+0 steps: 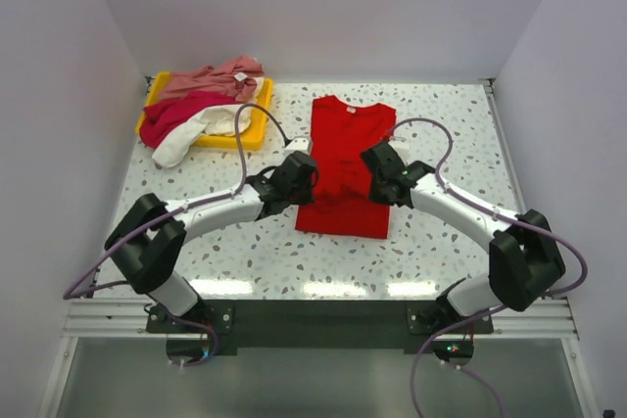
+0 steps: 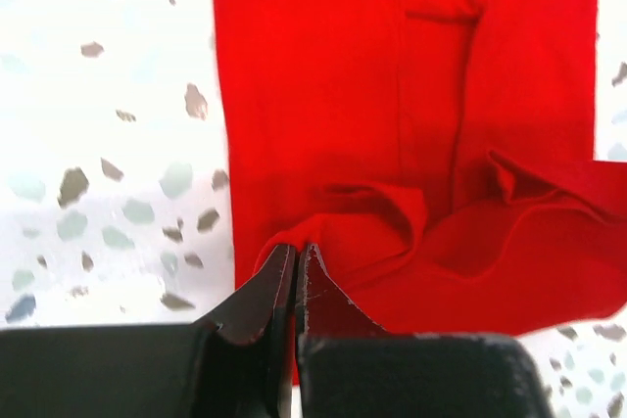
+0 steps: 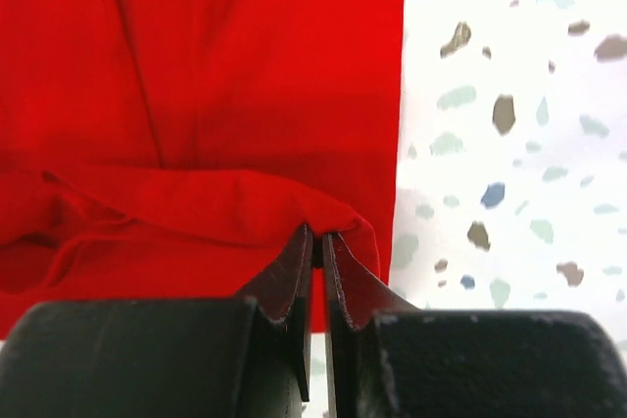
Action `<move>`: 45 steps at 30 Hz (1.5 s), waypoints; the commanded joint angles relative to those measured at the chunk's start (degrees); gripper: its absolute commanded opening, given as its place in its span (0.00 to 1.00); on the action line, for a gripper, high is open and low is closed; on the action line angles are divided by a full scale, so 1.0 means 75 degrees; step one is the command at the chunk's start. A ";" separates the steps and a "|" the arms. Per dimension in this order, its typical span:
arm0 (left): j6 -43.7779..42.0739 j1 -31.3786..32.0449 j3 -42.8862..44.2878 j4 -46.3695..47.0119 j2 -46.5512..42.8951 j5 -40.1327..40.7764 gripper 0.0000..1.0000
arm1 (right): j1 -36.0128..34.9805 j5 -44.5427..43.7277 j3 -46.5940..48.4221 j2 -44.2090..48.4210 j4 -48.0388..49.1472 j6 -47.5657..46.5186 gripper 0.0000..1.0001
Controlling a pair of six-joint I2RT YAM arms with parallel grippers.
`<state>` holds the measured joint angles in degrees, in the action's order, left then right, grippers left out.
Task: Fold and stack the t-shirts
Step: Fold the tshirt
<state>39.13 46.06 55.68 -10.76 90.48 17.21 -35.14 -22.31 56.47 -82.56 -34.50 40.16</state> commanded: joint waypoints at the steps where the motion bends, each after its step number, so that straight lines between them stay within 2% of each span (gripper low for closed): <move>1: -0.0506 -0.0294 0.0626 0.0380 0.0462 0.0038 0.00 | 0.0406 0.0149 0.0720 -0.0508 0.0416 -0.0643 0.00; 7: -0.0706 -0.0716 0.1341 0.0451 0.1306 -0.0232 0.00 | 0.0852 0.0197 0.1494 -0.1458 0.0393 -0.1019 0.00; 23: -0.1280 -0.1196 0.2677 0.0264 0.2455 -0.0678 0.00 | 0.1438 0.0466 0.2255 -0.2468 0.0335 -0.1207 0.00; 25: -0.1327 -0.1255 0.2934 0.0112 0.2538 -0.0573 0.17 | 0.1497 0.0466 0.2477 -0.2550 0.0206 -0.1195 0.03; 26: -0.1351 -0.1267 0.3121 0.0018 0.2526 -0.0538 0.38 | 0.1509 0.0455 0.2560 -0.2527 0.0078 -0.1206 0.10; 28: -0.1456 -0.1279 0.3344 -0.0111 0.2422 -0.0304 0.58 | 0.1532 0.0420 0.2666 -0.2329 -0.0005 -0.1230 0.35; 29: -0.1503 -0.1279 0.3519 -0.0228 0.2351 -0.0245 0.72 | 0.1544 0.0385 0.2771 -0.2235 -0.0121 -0.1242 0.59; 32: -0.1690 -0.1279 0.3557 -0.0369 0.1918 -0.0022 0.83 | 0.1544 0.0162 0.2854 -0.1626 -0.0321 -0.1288 0.76; 33: -0.1725 -0.1279 0.3464 -0.0393 0.1638 0.0083 0.85 | 0.1544 0.0127 0.2842 -0.1450 -0.0333 -0.1312 0.78; 38: -0.1597 -0.1279 0.1933 -0.0136 0.0618 0.0014 0.88 | 0.1544 0.0395 0.2013 -0.0279 -0.0251 -0.1406 0.81; 45: -0.1175 -0.1267 -0.0227 0.0403 -0.0718 -0.0512 0.88 | 0.1544 0.1086 0.0476 0.0660 -0.0041 -0.1230 0.81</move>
<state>28.73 36.82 59.53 -10.63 88.16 15.57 -23.68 -17.10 64.07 -78.48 -34.79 30.61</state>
